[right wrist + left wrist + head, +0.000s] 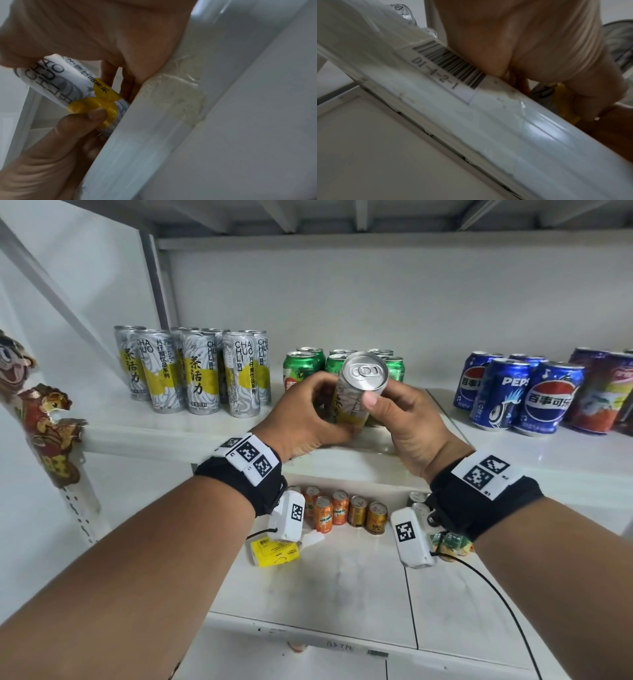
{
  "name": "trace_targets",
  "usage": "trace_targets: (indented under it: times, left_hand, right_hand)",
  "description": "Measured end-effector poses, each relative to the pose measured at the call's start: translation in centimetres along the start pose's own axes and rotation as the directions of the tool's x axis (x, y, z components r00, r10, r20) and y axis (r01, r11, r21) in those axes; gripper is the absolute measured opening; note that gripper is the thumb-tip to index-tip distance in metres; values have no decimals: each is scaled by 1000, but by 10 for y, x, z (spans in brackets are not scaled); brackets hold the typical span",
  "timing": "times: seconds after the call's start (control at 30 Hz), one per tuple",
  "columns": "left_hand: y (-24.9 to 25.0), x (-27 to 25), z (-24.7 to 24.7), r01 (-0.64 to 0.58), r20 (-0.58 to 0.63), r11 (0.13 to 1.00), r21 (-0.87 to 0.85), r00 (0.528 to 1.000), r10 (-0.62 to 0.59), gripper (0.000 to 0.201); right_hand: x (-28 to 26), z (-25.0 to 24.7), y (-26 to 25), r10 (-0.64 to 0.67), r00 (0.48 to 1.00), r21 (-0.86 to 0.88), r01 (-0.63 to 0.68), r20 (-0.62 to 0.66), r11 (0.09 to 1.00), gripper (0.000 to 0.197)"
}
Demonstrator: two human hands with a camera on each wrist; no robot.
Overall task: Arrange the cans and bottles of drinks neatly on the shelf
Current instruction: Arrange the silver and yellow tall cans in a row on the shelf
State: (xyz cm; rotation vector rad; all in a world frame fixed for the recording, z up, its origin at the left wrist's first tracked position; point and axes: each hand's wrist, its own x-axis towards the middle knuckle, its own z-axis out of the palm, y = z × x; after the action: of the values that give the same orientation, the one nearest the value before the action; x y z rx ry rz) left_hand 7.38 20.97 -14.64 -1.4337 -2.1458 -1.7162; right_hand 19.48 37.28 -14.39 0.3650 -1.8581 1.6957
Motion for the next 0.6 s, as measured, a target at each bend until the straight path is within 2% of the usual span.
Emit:
trace_targets:
  times: [0.1, 0.2, 0.3, 0.4, 0.53, 0.6]
  left_hand:
    - [3, -3, 0, -2, 16, 1000, -27, 1000, 3, 67]
    - [4, -6, 2, -15, 64, 993, -119, 998, 22, 58]
    - [4, -5, 6, 18, 111, 994, -107, 994, -6, 73]
    - [3, -3, 8, 38, 140, 999, -13, 989, -36, 79]
    - [1, -2, 8, 37, 99, 999, 37, 994, -41, 80]
    - [1, -2, 8, 45, 55, 999, 22, 997, -46, 76]
  right_hand:
    - [1, 0, 0, 48, 997, 14, -48, -63, 999, 55]
    - [3, 1, 0, 73, 994, -52, -77, -83, 996, 38]
    - [4, 2, -2, 79, 993, -82, -85, -83, 993, 39]
    - [5, 1, -2, 126, 989, 3, -126, -79, 992, 38]
    - [7, -1, 0, 193, 974, 82, -185, -115, 979, 38]
    - [9, -2, 2, 194, 974, 86, -184, -117, 979, 31]
